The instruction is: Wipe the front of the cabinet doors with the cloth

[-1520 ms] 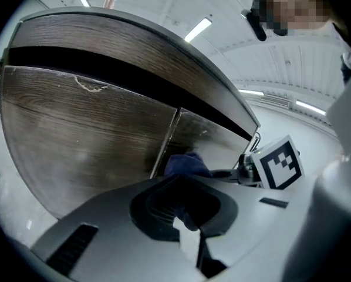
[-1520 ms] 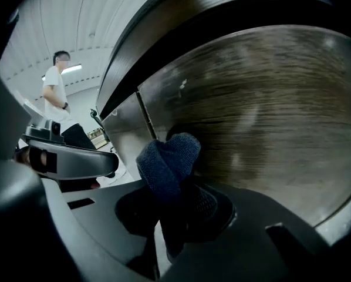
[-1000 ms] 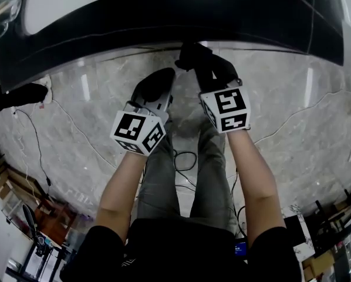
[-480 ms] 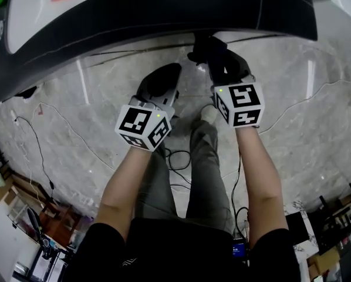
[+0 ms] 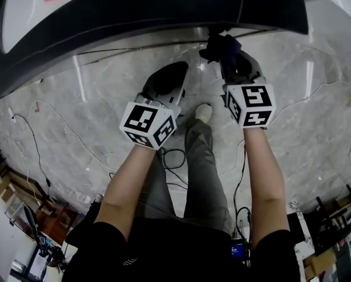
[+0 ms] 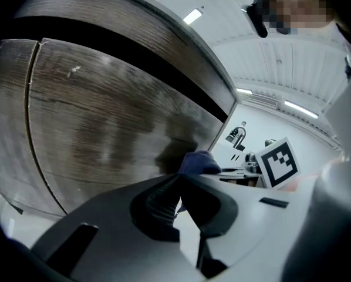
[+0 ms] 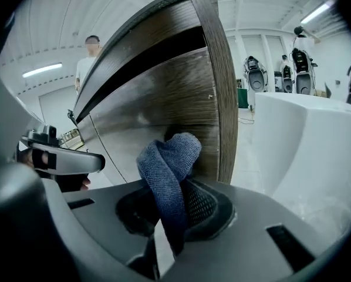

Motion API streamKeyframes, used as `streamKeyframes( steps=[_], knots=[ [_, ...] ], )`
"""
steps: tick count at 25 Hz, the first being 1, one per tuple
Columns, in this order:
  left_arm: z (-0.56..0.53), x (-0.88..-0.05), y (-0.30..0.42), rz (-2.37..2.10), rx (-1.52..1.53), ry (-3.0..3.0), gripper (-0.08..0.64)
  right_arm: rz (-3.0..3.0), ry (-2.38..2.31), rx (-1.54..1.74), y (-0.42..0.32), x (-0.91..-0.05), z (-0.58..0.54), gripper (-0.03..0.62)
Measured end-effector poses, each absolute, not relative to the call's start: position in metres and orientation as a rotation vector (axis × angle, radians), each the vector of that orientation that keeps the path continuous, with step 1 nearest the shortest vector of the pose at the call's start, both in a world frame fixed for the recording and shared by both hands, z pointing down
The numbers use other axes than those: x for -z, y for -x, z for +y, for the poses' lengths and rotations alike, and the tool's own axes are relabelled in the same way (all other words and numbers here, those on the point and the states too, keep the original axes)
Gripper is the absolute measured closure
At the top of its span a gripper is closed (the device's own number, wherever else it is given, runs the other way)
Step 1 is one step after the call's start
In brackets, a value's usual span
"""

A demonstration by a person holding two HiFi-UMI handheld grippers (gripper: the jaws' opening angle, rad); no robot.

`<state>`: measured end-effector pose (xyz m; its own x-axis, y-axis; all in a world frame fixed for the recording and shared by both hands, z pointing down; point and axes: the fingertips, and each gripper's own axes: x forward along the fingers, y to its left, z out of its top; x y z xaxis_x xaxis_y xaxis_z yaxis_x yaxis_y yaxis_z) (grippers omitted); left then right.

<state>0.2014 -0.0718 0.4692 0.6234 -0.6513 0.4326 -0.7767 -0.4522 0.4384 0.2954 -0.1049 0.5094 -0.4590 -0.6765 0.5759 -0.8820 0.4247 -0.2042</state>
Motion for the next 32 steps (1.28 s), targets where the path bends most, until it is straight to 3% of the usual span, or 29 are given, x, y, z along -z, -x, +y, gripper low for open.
streamKeyframes(
  steps=[32],
  knots=[
    [-0.039, -0.518, 0.028, -1.323, -0.344, -2.099, 0.551, -2.327, -1.017, -0.683, -0.048, -0.572, -0.065, 0.522]
  ],
)
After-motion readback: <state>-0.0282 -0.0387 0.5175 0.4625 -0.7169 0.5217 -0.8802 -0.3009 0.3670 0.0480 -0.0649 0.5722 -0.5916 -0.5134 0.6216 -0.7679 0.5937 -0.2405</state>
